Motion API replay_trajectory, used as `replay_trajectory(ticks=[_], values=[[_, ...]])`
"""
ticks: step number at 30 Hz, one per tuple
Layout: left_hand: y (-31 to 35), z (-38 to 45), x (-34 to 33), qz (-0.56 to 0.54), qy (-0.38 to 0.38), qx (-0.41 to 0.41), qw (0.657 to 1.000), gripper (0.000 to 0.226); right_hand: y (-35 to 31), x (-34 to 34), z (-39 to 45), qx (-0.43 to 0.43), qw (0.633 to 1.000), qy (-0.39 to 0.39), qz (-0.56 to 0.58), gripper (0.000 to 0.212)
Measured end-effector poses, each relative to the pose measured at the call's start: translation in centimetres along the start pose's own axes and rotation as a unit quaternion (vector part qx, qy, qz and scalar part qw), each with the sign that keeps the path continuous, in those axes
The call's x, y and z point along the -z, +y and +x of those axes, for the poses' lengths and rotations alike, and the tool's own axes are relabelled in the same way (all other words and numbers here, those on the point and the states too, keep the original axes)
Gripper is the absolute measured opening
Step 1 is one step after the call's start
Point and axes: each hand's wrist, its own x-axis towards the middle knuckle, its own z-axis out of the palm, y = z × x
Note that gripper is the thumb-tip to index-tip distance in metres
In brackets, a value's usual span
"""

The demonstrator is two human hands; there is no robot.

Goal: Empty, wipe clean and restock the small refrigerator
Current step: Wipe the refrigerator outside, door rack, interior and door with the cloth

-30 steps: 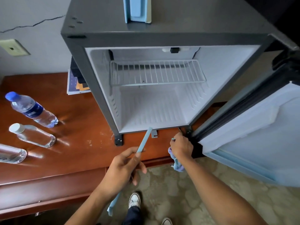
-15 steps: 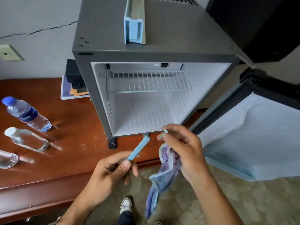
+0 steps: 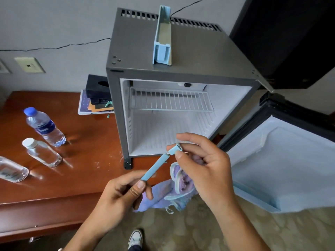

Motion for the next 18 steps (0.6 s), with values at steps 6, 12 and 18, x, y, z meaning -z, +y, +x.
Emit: replay_trajectory(ticks=[6, 12, 18], values=[[0.9, -0.8, -0.4, 0.009, 0.007, -0.002, 1.0, 0.021, 0.5, -0.2, 0.0, 0.024, 0.999, -0.005, -0.042, 0.028], [1.3, -1.2, -0.6, 0.027, 0.021, 0.008, 0.999, 0.026, 0.7, 0.0, 0.0, 0.042, 0.998, -0.026, -0.049, 0.025], [1.7, -1.3, -1.0, 0.03, 0.028, 0.013, 0.999, 0.023, 0.6, 0.3, 0.1, 0.029, 0.997, -0.057, -0.049, 0.021]])
